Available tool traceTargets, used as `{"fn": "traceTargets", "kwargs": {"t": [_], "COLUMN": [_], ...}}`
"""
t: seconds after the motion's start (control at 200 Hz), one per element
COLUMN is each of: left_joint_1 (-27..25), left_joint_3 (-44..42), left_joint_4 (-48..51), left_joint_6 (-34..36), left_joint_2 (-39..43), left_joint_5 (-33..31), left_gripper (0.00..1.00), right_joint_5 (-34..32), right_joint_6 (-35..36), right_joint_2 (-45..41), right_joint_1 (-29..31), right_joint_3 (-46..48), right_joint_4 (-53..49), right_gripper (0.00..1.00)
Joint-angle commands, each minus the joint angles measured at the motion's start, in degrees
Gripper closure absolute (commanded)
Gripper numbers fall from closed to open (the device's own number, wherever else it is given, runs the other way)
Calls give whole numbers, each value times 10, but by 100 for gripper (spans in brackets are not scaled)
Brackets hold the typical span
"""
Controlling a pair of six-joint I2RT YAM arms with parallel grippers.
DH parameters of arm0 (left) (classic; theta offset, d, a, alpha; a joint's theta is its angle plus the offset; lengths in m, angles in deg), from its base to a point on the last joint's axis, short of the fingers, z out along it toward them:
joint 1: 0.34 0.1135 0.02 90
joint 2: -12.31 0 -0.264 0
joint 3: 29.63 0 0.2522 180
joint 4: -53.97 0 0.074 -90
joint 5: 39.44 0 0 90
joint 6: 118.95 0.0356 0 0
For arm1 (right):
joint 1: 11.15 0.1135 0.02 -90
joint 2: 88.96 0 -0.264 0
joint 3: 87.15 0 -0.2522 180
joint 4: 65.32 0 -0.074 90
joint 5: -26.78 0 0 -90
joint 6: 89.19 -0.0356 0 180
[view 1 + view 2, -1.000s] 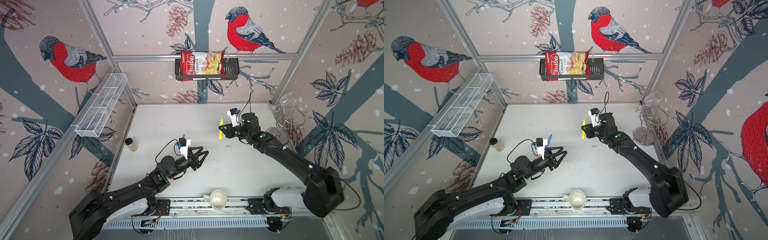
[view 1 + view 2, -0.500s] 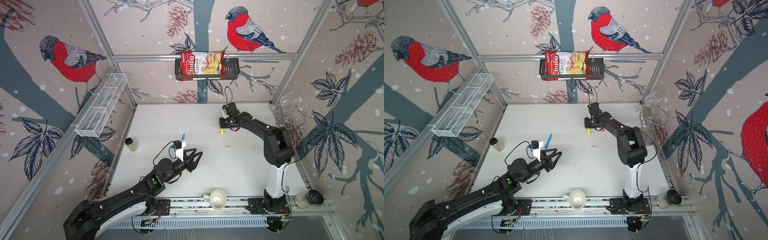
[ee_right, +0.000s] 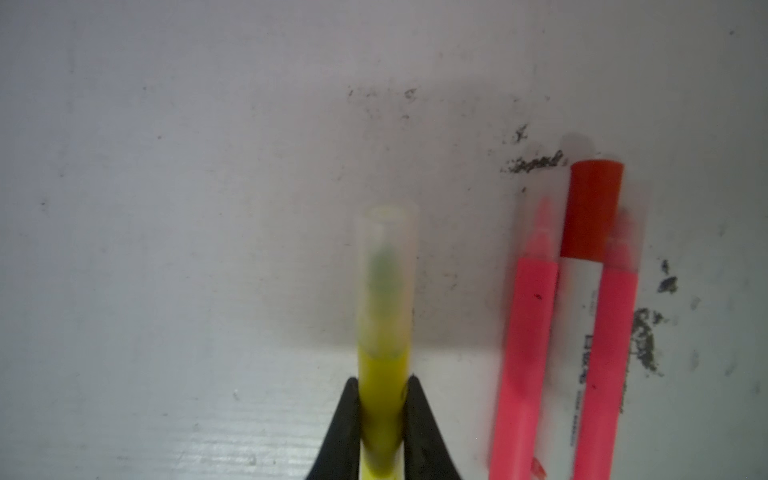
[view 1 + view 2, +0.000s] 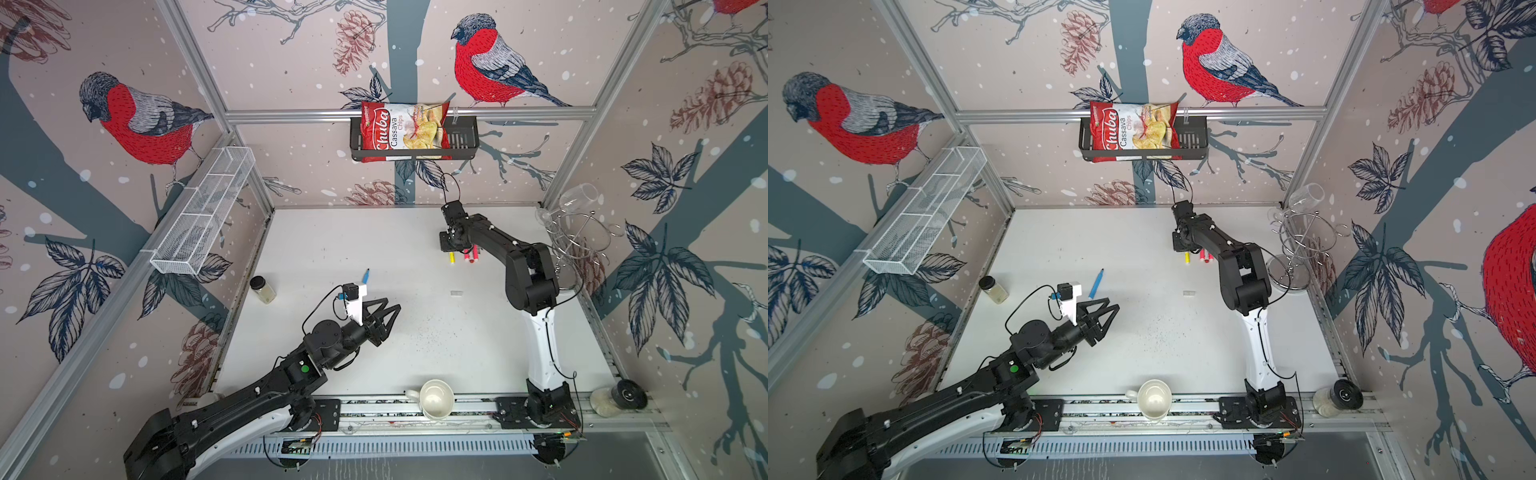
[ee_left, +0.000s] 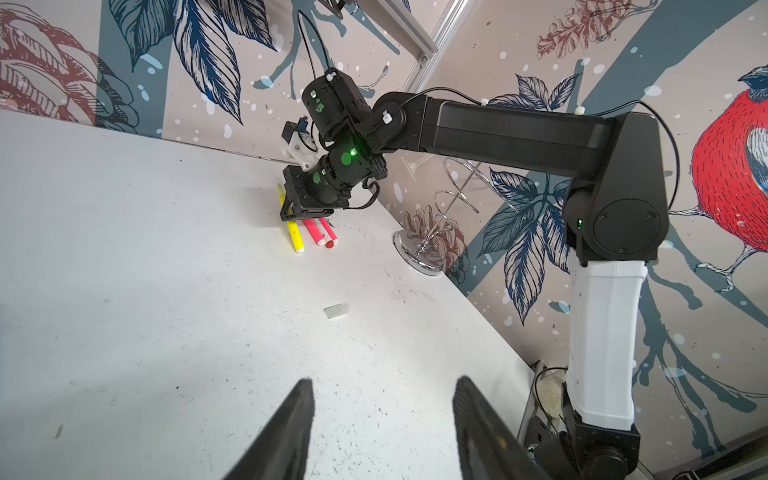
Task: Insert the pens into the pen caps
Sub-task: 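Carry the yellow highlighter with the right gripper to the pink highlighters and lower it, then open the right gripper and lift away while the left gripper moves toward the blue marker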
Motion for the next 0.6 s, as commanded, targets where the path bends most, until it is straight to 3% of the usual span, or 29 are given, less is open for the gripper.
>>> {"fn": "traceTargets", "kwargs": {"t": [0.0, 0.325, 0.505, 0.595], "left_joint_1": [0, 0, 0, 0], "left_joint_3": [0, -3, 0, 1], "left_joint_4": [-10, -17, -15, -13], "left_joint_6": [4, 4, 5, 6], "left_joint_2": [1, 3, 2, 6], "left_joint_5": [2, 5, 5, 5], "left_gripper": [45, 45, 45, 45], "right_joint_5": [-37, -85, -90, -99], "right_joint_6": [1, -4, -7, -9], "right_joint_2": [5, 2, -5, -11], "right_joint_1": [-7, -16, -17, -16], "right_joint_3": [-3, -4, -9, -9], "right_joint_4": [-21, -28, -30, -29], "right_gripper": [90, 83, 71, 70]}}
